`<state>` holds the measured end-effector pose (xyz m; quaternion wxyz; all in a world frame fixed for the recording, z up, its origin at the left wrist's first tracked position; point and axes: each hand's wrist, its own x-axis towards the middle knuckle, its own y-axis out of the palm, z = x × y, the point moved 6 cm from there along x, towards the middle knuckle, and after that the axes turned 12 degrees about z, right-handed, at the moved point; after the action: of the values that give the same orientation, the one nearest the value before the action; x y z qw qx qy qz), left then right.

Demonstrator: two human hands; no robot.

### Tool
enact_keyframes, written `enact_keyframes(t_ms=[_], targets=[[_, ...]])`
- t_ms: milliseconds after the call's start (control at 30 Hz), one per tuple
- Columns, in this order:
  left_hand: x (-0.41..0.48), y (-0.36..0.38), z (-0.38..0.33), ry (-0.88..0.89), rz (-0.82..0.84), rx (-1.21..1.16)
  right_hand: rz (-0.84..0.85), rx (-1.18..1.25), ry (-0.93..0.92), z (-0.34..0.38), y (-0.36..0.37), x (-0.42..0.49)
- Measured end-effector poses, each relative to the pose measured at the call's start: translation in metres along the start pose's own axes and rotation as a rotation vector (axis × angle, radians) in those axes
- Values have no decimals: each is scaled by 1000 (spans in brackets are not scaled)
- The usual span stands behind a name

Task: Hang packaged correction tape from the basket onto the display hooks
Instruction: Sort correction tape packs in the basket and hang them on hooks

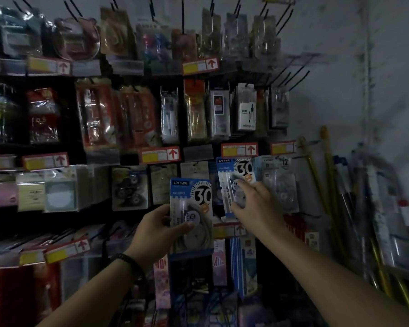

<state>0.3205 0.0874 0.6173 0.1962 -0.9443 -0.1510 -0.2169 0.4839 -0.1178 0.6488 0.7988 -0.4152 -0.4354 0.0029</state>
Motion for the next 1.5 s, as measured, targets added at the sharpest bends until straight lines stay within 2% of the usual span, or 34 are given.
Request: enact_keyframes(t_ms=[533,600,733,800,900,1067,1133,1333,1500], targets=[[21,-6,10,-5,-3,-32,65,-159,50,1,43,42],[26,-3,10,-14,-2,-40,40,-114,-18,7,35,30],[35,7,8,-19,0,-70,-103,58,-341,35,15,-22],[40,15,7,-13,6,-90,-91,93,-395,41,16,-45],[45,28,6,-26,14,-138,9,112,-353,44,26,-58],[49,41,5,-53,59,-96,23,239,-227,33,29,-53],[49,38,4,-61,69,2,7,237,-184,24,28,-49],[45,21,-2,16,38,564,-77,217,-27,7,24,-33],[44,15,2,3,59,692,-116,219,-25,10,20,-19]])
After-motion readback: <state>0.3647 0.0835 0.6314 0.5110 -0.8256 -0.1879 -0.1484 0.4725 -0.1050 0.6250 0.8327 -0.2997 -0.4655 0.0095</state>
